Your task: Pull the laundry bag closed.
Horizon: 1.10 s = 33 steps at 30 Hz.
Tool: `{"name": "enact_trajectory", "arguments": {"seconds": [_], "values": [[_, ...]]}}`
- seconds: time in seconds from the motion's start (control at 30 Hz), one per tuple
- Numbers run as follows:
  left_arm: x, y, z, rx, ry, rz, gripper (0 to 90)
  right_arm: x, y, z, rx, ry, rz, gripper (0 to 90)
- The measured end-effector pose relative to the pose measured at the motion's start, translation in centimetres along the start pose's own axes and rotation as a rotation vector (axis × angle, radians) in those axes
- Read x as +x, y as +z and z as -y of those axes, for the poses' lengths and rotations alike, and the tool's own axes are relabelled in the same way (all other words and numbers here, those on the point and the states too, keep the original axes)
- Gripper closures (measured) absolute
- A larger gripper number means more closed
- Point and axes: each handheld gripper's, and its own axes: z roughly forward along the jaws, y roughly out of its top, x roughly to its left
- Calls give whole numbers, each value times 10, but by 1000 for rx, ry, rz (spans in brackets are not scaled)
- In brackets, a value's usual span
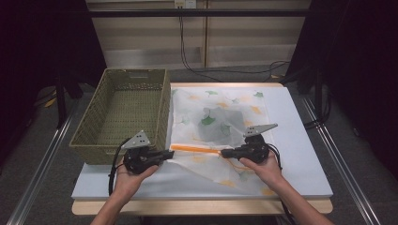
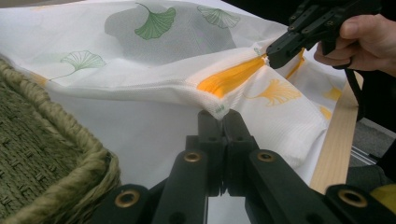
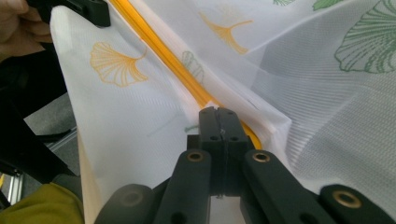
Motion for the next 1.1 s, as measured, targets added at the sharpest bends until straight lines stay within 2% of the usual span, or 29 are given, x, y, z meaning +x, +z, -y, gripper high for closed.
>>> {"name": "enact_trajectory", "arguments": {"seconds": [0.13,0.47,0.57,0.63,0.8,0.93,1.0,1.1], "values": [[0,2,2,-3,-5,12,882,-3,-3,2,-2,10,4,900],[0,0,0,-4,-3,3,882,-2,-6,3,-1,5,13,900],[0,1,1,-8,-8,8,882,-4,-6,4,-8,20,11,900],[0,0,0,-2,-5,-1,882,-4,-6,3,-4,15,15,900],[-1,1,0,-2,3,9,882,-1,-8,3,17,-1,34,900],[0,1,0,-5,-4,9,882,-2,-11,7,-27,16,23,900],[0,1,0,-2,-6,11,882,-2,-9,9,-6,14,30,900],[0,1,1,-4,-9,10,882,-4,-11,11,-10,20,29,900]]}}
